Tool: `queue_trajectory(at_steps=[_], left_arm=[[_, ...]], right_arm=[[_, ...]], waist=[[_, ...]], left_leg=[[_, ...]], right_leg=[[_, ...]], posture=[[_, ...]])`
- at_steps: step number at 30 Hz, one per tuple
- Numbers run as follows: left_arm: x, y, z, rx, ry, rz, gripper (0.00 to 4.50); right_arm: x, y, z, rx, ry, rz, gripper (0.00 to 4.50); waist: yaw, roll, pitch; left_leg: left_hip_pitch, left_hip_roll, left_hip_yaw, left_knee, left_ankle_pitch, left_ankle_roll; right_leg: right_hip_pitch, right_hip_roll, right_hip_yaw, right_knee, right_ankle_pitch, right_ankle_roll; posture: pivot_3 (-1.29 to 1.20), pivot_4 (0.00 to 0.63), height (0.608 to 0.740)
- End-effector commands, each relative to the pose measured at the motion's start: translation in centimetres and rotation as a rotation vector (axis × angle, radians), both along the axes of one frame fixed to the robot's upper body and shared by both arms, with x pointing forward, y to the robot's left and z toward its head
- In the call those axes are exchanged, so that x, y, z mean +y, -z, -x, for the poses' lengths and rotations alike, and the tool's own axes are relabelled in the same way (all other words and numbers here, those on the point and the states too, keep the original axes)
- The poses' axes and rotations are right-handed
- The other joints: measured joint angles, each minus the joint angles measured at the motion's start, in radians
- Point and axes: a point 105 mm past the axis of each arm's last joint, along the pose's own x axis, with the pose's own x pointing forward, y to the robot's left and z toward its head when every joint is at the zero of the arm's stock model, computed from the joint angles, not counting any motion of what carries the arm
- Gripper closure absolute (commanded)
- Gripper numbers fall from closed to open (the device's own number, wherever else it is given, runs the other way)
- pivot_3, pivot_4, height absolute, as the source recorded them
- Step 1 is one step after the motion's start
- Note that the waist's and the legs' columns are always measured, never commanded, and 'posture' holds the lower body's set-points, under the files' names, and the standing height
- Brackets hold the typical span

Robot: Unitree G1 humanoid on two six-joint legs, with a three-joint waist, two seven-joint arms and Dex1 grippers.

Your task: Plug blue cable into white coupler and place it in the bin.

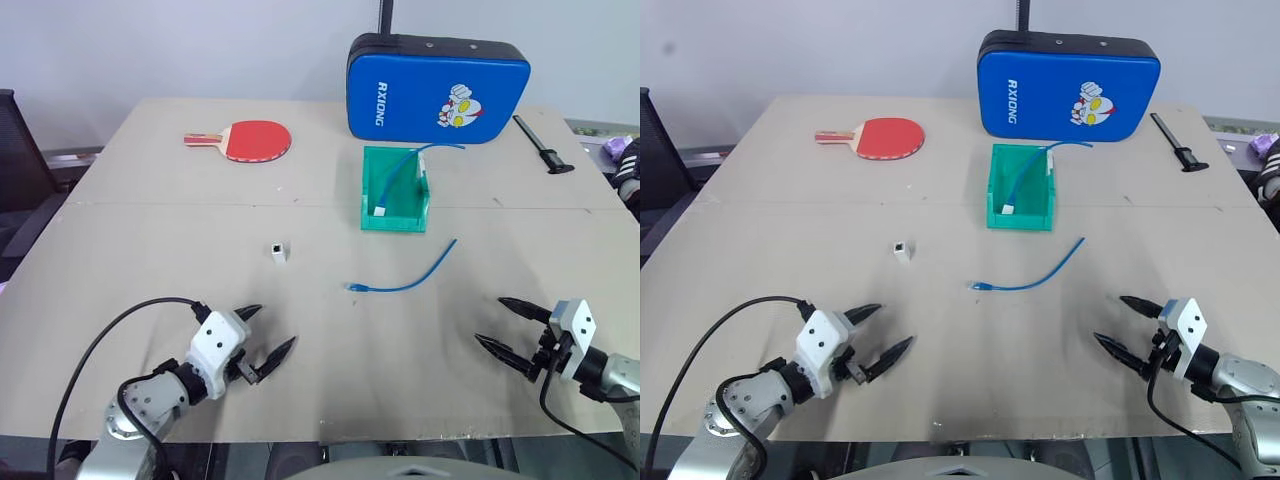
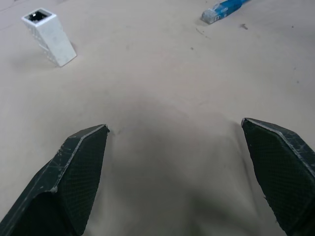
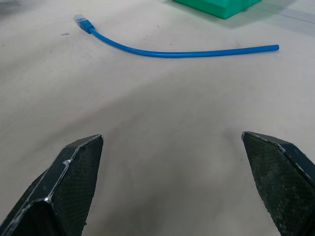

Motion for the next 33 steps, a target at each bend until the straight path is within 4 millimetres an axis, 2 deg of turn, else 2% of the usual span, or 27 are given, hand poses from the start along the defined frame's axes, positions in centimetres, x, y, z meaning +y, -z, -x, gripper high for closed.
queue_trajectory(at_steps=[1, 5, 11, 16, 20, 23, 26, 33], left_arm=[[-0.4, -0.6, -0.1, -0.023, 0.041, 0.007, 0.00], [-1.4, -1.2, -0.7, -0.028, 0.146, -0.006, 0.00], [-4.3, -2.1, -4.0, 0.009, 0.362, 0.012, 0.00], [-5.8, -2.4, -8.3, 0.010, 0.474, -0.140, 0.00], [-8.2, -3.6, -10.2, 0.049, 0.627, -0.255, 0.00], [-9.4, -4.4, -11.5, 0.076, 0.673, -0.292, 0.00], [-10.6, -4.8, -11.8, 0.106, 0.752, -0.329, 0.00], [-11.0, -3.5, -11.4, 0.128, 0.888, -0.466, 0.00]], right_arm=[[0.2, -1.5, 0.3, -0.045, -0.026, -0.005, 0.05], [1.0, -2.6, 1.5, -0.055, -0.095, -0.042, 0.05], [1.7, -6.1, 3.4, -0.083, -0.180, -0.164, 0.05], [2.0, -6.7, 4.2, -0.064, -0.189, -0.173, 0.05], [2.5, -6.3, 4.4, -0.067, -0.184, -0.185, 0.05], [2.8, -6.3, 4.5, -0.069, -0.182, -0.205, 0.05], [2.8, -6.3, 4.9, -0.075, -0.177, -0.209, 0.05], [2.6, -6.7, 5.2, -0.089, -0.169, -0.212, 0.05]], waist=[[0.000, 0.000, 0.000], [0.007, 0.001, 0.001], [0.025, 0.003, 0.002], [0.026, 0.002, 0.002], [0.022, 0.001, 0.002], [0.024, 0.001, 0.003], [0.024, 0.002, 0.003], [0.023, 0.002, 0.004]], left_leg=[[0.000, 0.000, 0.000, 0.000, 0.000, 0.000], [0.000, 0.000, -0.001, 0.000, 0.000, 0.000], [0.000, -0.001, -0.002, 0.001, 0.000, 0.000], [0.000, -0.002, -0.005, 0.002, 0.001, -0.001], [-0.001, -0.003, -0.005, 0.003, 0.001, -0.002], [-0.005, -0.003, -0.007, 0.007, 0.003, -0.005], [-0.011, -0.005, -0.016, 0.015, 0.003, -0.005], [-0.012, -0.011, -0.029, 0.015, 0.003, -0.004]], right_leg=[[0.000, 0.000, 0.000, 0.000, 0.000, 0.000], [0.000, 0.000, -0.001, 0.000, 0.000, 0.000], [0.001, 0.000, -0.002, 0.000, 0.000, 0.000], [0.004, 0.001, -0.004, -0.001, 0.000, 0.000], [0.004, 0.002, -0.003, -0.001, 0.000, 0.001], [0.004, 0.002, -0.006, -0.001, 0.000, 0.001], [0.003, 0.004, -0.007, 0.000, -0.001, 0.002], [0.003, 0.004, -0.006, 0.000, -0.002, 0.004]], posture=[[0.00, 0.150, 0.701], [0.00, 0.150, 0.701], [0.00, 0.150, 0.701], [0.00, 0.150, 0.701], [0.00, 0.150, 0.701], [0.00, 0.150, 0.701], [0.00, 0.150, 0.701], [0.00, 0.150, 0.701]])
